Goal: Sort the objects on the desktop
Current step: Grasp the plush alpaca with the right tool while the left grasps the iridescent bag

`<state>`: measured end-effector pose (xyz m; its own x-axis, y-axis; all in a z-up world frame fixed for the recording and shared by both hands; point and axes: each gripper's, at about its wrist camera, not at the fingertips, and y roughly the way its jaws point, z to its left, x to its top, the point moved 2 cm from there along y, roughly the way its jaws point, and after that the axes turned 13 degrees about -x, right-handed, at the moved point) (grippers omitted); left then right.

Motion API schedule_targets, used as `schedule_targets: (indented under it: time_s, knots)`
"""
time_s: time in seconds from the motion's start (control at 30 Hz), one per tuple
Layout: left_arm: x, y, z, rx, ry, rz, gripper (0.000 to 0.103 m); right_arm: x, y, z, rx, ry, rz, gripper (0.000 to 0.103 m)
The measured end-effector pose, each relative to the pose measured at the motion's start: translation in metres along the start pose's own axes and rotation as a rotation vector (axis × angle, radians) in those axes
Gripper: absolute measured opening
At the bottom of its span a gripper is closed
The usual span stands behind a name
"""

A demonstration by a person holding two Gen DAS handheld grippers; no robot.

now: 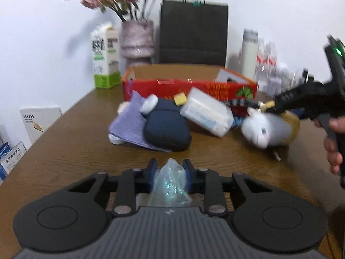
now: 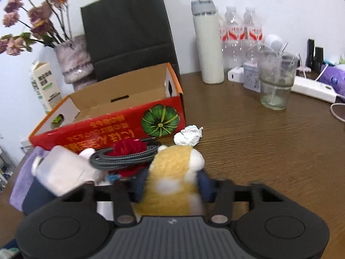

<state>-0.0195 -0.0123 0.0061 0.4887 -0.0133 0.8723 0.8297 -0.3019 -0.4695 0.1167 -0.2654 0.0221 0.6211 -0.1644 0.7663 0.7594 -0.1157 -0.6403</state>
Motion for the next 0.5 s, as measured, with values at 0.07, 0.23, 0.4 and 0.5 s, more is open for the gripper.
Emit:
schedule_targets:
  time_s: [0.07,0.23,0.4,0.5]
  knots:
    - [0.001,-0.012,0.002,-0.025,-0.016,-0.019,0.026,-0.005,-0.025,-0.005,0.017,-0.001,-0.036,0.041]
    - [0.023,-0.032,0.005,-0.036,-0.043,-0.09,0.026,-0.025,-0.084,-0.024,0.101,0.027,-0.095,0.04]
    - [0.078,-0.027,0.019,-0.087,-0.066,-0.169,0.026,-0.01,-0.123,-0.033,0.143,0.063,-0.205,0.04]
    - [0.123,0.002,0.03,-0.048,-0.03,-0.182,0.026,0.022,-0.125,-0.029,0.148,0.064,-0.277,0.04]
